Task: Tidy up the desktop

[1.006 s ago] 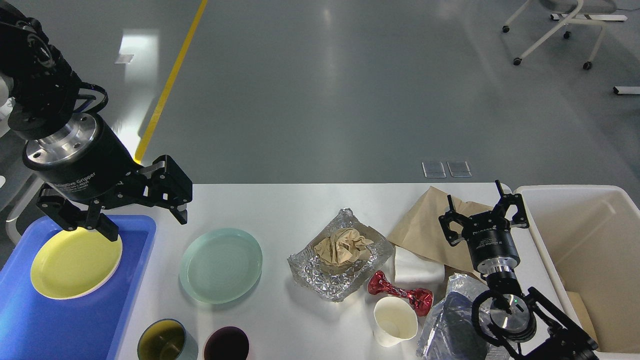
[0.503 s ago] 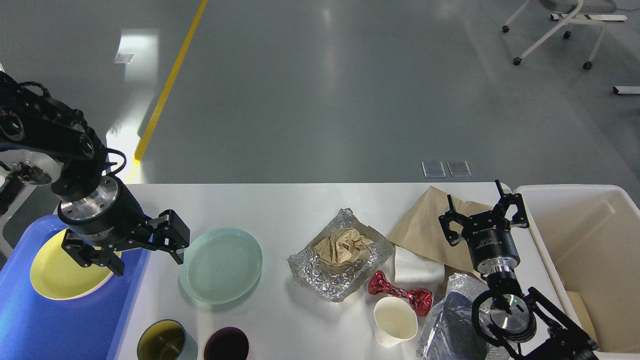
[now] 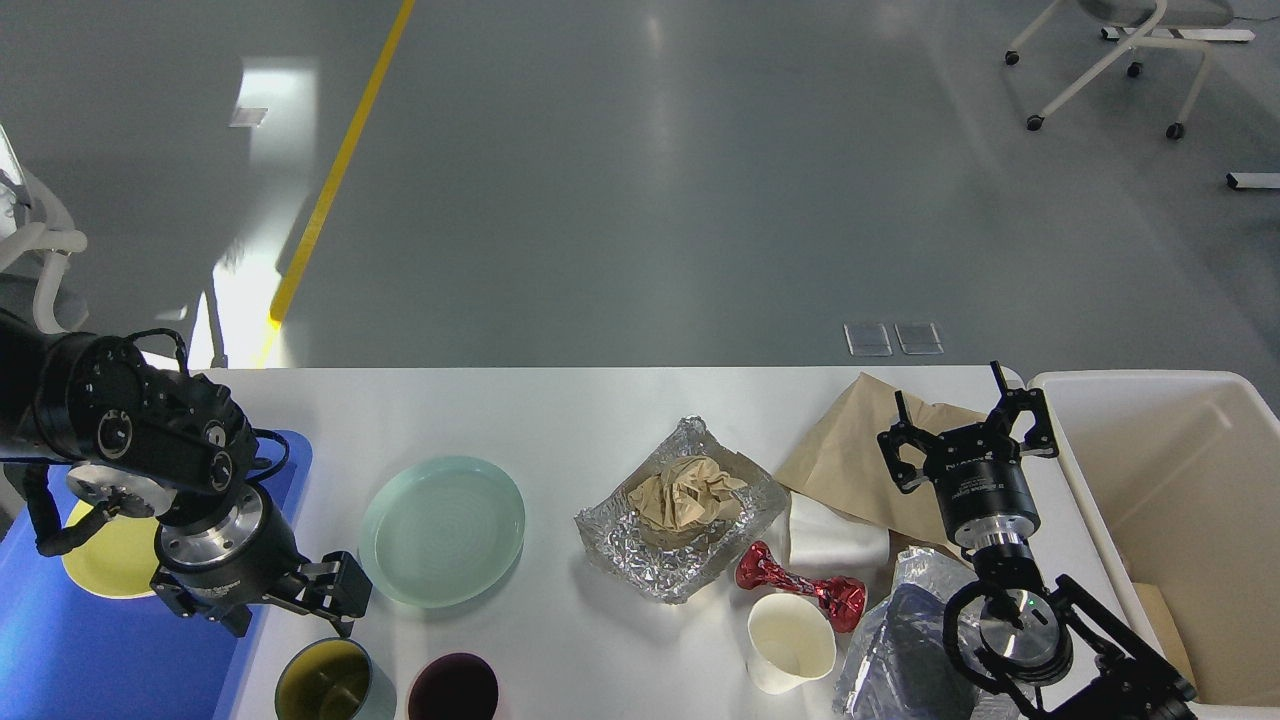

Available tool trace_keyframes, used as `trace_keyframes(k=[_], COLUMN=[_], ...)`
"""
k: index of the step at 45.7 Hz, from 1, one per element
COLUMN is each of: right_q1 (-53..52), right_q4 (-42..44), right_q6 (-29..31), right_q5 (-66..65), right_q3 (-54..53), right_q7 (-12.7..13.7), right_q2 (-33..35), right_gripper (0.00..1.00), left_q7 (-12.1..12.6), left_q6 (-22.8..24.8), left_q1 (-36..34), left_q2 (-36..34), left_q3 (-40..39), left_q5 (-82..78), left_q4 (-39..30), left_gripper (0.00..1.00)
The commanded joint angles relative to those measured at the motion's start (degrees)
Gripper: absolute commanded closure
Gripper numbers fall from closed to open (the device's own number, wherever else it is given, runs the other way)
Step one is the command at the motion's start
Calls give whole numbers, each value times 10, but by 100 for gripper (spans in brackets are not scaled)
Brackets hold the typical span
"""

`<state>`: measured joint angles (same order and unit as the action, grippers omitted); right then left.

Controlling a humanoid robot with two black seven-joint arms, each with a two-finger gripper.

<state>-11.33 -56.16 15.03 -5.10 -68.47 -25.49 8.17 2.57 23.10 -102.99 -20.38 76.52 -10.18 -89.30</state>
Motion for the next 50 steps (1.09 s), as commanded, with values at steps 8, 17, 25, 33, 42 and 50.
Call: trace_keyframes(k=[8,17,25,33,42,50], right_q1=[0,0,0,0,0,0], right_q4=[0,0,0,0,0,0], right_q6=[0,0,0,0,0,0], right_q5=[0,0,0,0,0,0], right_q3=[0,0,0,0,0,0], right_q7=[0,0,0,0,0,0], right_q2=[0,0,0,0,0,0], right_gripper=[0,0,0,0,0,0], left_q7=[0,0,0,0,0,-3], left_q6=[-30,-82,-90,-90,-84,-64], left_q1=[58,102,128,147,154,153], left_q2=[-33,-29,-25,-19,-18,-23], left_q3=[-17,-26,-48,-50,-50,-50], left_q5=[-112,-125,-124,-124,-118,-116], left_q4=[0,17,26,33,47,50], left_gripper=[10,11,13,31,61,88])
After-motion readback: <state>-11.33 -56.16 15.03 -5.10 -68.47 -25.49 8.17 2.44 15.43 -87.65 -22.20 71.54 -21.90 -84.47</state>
